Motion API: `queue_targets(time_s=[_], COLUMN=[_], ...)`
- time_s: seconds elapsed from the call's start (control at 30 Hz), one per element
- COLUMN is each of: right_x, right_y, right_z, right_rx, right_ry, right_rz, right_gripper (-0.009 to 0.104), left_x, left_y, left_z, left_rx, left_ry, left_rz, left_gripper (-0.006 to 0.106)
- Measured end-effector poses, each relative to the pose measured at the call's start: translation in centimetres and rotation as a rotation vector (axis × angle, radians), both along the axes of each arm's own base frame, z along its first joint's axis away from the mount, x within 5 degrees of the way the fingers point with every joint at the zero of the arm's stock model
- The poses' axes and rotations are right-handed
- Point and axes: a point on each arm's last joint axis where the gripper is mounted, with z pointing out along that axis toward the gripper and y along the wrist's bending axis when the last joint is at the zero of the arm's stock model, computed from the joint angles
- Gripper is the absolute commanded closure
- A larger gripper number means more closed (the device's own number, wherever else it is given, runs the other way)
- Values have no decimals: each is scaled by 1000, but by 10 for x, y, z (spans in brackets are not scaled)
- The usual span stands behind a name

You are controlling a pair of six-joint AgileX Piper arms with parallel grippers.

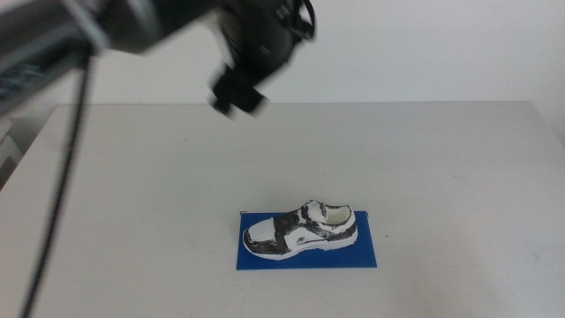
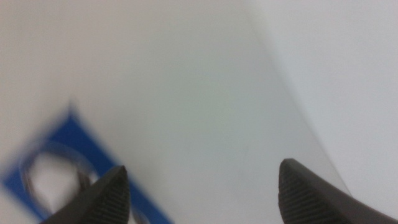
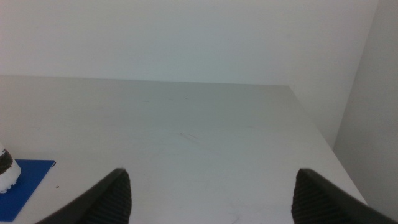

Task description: Use one arm to grab the shoe from the table and place it on the mat.

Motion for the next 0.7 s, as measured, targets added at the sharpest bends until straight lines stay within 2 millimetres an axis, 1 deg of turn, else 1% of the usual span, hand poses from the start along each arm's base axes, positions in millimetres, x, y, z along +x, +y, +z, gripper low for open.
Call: queue_targets(time_s=[0.13,0.23,0.37,0.47,0.53,0.6,0.63,0.7], right_x=[0,0,0,0,0,0,0,0], right_y=[0,0,0,0,0,0,0,0], right_z=[0,0,0,0,0,0,0,0], right_rx=[0,0,0,0,0,0,0,0], right_ry=[0,0,0,0,0,0,0,0], right_rz=[0,0,0,0,0,0,0,0], right_gripper=[29,29,29,29,29,29,29,29], left_x=[-10,-17,-24,-30,-34,-38,-41,-49], left_y=[27,44,63,73,78,89,97,122], left_z=[40,62,85,98,104,111,116,124], left_rx=[230,446,722,880,938,952,950,936], left_ry=[-181,-277,-351,-371,-376,-384,-389,-385], left_rz=[-146,-263,-384,-461,-495,-491,-474,-420], left_gripper=[22,22,22,22,22,22,22,22])
